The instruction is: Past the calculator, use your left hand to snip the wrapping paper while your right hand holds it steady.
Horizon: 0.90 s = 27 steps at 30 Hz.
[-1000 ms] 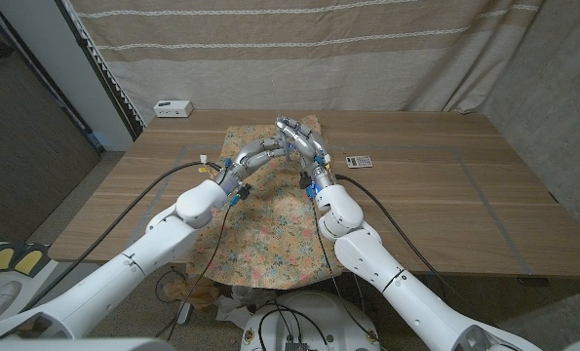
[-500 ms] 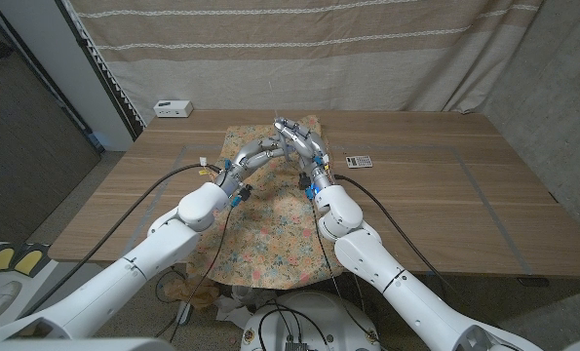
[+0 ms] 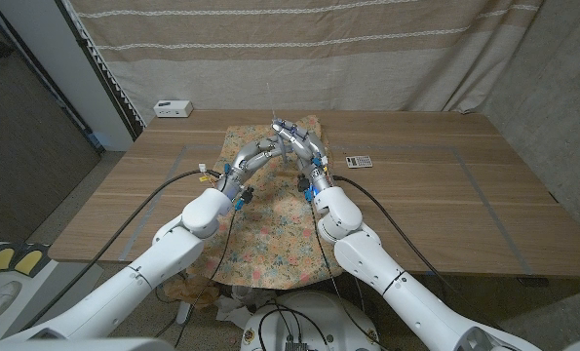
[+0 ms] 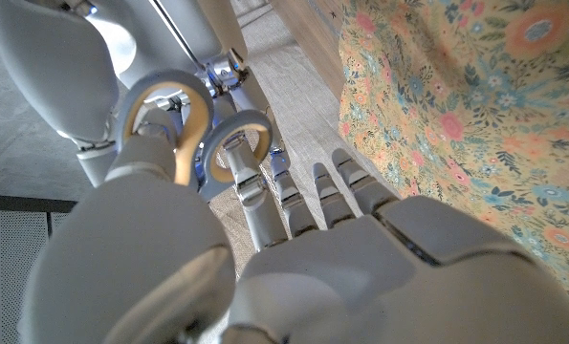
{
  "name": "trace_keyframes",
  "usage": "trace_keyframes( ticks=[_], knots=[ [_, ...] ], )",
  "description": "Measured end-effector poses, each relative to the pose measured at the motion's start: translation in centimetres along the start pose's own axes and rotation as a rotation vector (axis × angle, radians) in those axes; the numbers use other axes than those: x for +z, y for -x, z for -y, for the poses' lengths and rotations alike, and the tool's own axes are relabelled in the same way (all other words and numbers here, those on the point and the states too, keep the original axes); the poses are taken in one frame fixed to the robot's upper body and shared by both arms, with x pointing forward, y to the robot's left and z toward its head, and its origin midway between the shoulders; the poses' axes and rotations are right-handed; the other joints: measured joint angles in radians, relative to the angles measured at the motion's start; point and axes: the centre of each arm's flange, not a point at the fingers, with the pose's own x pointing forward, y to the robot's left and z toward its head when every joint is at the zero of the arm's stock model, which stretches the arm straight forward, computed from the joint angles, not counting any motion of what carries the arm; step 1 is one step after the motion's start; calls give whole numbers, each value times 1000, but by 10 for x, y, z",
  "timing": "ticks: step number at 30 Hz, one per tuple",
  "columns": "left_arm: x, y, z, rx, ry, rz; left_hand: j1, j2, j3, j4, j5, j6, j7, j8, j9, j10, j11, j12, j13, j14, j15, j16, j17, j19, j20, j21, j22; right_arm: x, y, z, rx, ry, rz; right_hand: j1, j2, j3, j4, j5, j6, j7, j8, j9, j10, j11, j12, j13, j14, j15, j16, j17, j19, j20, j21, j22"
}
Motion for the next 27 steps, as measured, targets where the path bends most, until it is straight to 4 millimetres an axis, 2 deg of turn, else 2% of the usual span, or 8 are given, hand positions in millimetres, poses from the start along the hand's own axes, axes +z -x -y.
trace_keyframes(
  ticks=[15,21,27],
  knots=[
    [0,2,3,15,10,3,2,2,-10,1,6,-5,-6,-12,0,4,-4,-4,0,4,1,0,0,2,3,0,0,0,4,-1,8,3,4,0,0,0,0,-1,0,0,-1,0,0,0,-1,-1,1,1,0,0,0,0,-1,-2],
    [0,3,4,17,12,0,22,22,-6,-2,2,39,1,-8,-5,31,-20,-5,-3,20,3,0,0,11,0,0,0,0,4,-3,11,2,5,0,0,-1,-1,4,0,0,0,0,0,0,-6,0,1,1,0,0,0,0,-5,-2],
    [0,3,6,17,16,-1,57,50,16,-13,-14,49,1,-9,-5,36,-15,-5,-2,26,-1,0,0,11,0,0,0,1,5,-3,14,0,6,8,-8,-1,-1,4,0,0,0,0,0,0,-9,0,1,1,0,0,0,0,-5,-2]
  ],
)
